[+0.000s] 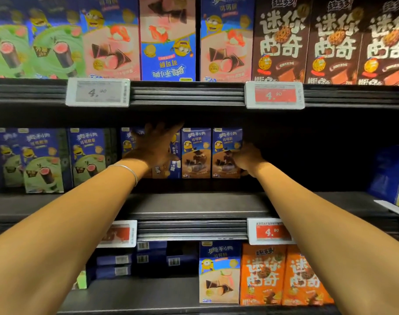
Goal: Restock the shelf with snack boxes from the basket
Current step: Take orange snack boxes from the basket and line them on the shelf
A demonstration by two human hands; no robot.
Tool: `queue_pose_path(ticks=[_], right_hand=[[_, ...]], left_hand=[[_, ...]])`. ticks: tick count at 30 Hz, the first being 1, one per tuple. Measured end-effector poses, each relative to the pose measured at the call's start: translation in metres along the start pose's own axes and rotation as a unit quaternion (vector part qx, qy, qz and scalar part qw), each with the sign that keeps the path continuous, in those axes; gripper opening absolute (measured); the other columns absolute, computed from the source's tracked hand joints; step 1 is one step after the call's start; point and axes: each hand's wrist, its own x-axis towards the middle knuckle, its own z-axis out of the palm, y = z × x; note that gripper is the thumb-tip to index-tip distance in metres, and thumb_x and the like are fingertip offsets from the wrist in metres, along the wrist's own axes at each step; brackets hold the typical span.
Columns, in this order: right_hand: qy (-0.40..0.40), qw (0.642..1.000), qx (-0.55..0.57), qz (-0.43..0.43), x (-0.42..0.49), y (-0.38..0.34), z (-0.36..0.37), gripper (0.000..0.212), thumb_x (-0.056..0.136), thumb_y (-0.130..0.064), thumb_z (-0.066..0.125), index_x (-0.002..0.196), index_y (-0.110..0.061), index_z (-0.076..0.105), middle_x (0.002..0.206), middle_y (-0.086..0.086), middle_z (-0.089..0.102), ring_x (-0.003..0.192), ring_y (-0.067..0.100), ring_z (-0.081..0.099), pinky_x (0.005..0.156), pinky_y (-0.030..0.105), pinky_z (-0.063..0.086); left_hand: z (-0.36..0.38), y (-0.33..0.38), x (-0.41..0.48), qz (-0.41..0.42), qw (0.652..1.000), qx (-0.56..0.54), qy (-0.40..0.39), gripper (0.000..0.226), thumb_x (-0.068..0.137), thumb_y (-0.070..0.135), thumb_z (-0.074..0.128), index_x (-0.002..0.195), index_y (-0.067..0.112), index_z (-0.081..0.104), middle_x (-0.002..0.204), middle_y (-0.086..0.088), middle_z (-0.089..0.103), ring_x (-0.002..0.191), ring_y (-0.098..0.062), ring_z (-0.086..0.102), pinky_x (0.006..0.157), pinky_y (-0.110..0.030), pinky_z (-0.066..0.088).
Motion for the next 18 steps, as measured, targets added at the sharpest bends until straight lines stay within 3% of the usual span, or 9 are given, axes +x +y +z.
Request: queue_pose_path(ticks=[7,11,14,18], right_hand=[[-0.003,1.000,0.016,0.005,0.0024,-0.0031,0.0066,0.032,0.101,-0.022,0.058,0.132,-0.012,0.060,0.134,0.013,0.063,0.120,0.030,0.062,0.099,0.043,0.054],[-0.008,1.000,0.029,-0.007,0.0010,-0.0037,0.0077,0.032,0.102,-0.023,0.059,0.132,-0.012,0.059,0.134,0.014,0.063,0.120,0.031,0.062,0.100,0.045,0.053],[-0.003,1.000,0.022,-0.010,-0.0010,-0.0045,0.0080,0.036,0.102,-0.025,0.059,0.135,-0.012,0.056,0.139,0.014,0.058,0.124,0.031,0.059,0.103,0.045,0.051],[-0.005,0.999,0.033,-0.011,-0.0031,-0.0031,0.0070,0.039,0.100,-0.025,0.062,0.135,-0.011,0.056,0.138,0.013,0.060,0.125,0.030,0.059,0.103,0.044,0.050]], left_hand=[[0.0025,-0.0005,-0.0014,0.013,0.999,0.032,0.016,0.114,0.088,0.054,0.080,0.167,0.049,-0.002,0.174,-0.013,0.014,0.158,-0.051,0.011,0.114,-0.085,0.024],[0.0037,-0.0020,0.0001,0.004,1.000,0.014,0.019,0.121,0.083,0.053,0.085,0.169,0.040,0.000,0.174,-0.012,0.017,0.157,-0.049,0.015,0.114,-0.082,0.028],[0.0029,-0.0032,-0.0002,-0.012,1.000,0.002,0.022,0.120,0.080,0.050,0.089,0.169,0.029,0.010,0.171,-0.013,0.026,0.155,-0.048,0.024,0.114,-0.077,0.032],[0.0021,-0.0043,-0.0034,-0.019,0.998,0.044,0.031,0.108,0.080,0.061,0.083,0.163,0.021,0.026,0.164,-0.017,0.034,0.148,-0.048,0.032,0.111,-0.071,0.039]])
